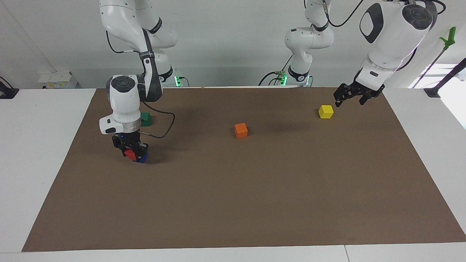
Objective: Transfer red block to right arm and stack on blue block
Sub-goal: 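Lower the red cube onto the blue cube with the right gripper, then open the right gripper and lift it away from the stack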
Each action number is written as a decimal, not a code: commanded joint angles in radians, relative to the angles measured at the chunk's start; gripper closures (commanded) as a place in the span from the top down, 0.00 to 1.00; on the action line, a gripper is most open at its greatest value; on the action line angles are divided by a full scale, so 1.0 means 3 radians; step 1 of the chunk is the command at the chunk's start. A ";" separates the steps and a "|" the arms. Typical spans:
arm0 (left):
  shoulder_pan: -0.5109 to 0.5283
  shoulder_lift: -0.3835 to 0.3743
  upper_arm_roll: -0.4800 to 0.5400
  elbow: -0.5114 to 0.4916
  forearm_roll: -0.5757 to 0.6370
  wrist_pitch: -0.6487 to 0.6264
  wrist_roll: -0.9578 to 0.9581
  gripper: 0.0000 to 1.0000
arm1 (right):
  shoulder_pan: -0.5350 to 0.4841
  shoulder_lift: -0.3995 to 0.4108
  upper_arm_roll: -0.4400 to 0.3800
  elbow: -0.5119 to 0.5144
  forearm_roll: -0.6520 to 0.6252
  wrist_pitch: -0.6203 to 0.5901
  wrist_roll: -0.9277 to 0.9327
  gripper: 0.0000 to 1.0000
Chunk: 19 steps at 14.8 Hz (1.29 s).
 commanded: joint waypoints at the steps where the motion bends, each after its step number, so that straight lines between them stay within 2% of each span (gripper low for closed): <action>1: 0.0002 -0.0128 0.0029 -0.0067 -0.0050 0.0010 0.0014 1.00 | -0.0052 -0.0026 0.0038 -0.0048 0.0089 0.0074 -0.0037 0.00; 2: 0.0002 -0.0143 0.0029 -0.0067 -0.0050 0.0010 0.0014 1.00 | -0.0052 -0.0026 0.0038 -0.0048 0.0150 0.0074 -0.0042 0.37; 3: 0.0002 -0.0143 0.0029 -0.0067 -0.0050 0.0010 0.0014 1.00 | -0.0042 -0.0026 0.0038 -0.0048 0.0171 0.0068 -0.0037 0.99; 10: 0.0002 -0.0245 0.0029 -0.0067 -0.0050 -0.0006 0.0014 1.00 | -0.0037 -0.0051 0.0038 -0.0007 0.0171 -0.0049 -0.0072 1.00; 11: 0.0007 -0.0245 0.0024 -0.0077 -0.0050 0.0030 0.0024 1.00 | -0.0042 -0.0092 0.0043 0.0069 0.0171 -0.0201 -0.0214 1.00; 13: 0.0007 -0.0240 0.0029 -0.0067 -0.0050 0.0086 0.0039 1.00 | -0.0047 -0.0179 0.0048 0.0405 0.0263 -0.0818 -0.0633 1.00; 15: -0.0008 -0.0235 0.0030 -0.0067 -0.0050 0.0030 0.0039 1.00 | -0.0047 -0.0256 0.0023 0.0824 0.0965 -0.1407 -0.1108 1.00; 16: -0.0008 -0.0210 0.0029 -0.0062 -0.0050 0.0015 0.0039 1.00 | -0.0087 -0.0301 0.0002 0.0963 0.1151 -0.1571 -0.1328 1.00; 19: 0.0007 -0.0189 0.0035 -0.0067 -0.0055 -0.0062 0.0039 1.00 | -0.0210 -0.0501 0.0007 0.1168 0.1209 -0.1879 -0.1840 1.00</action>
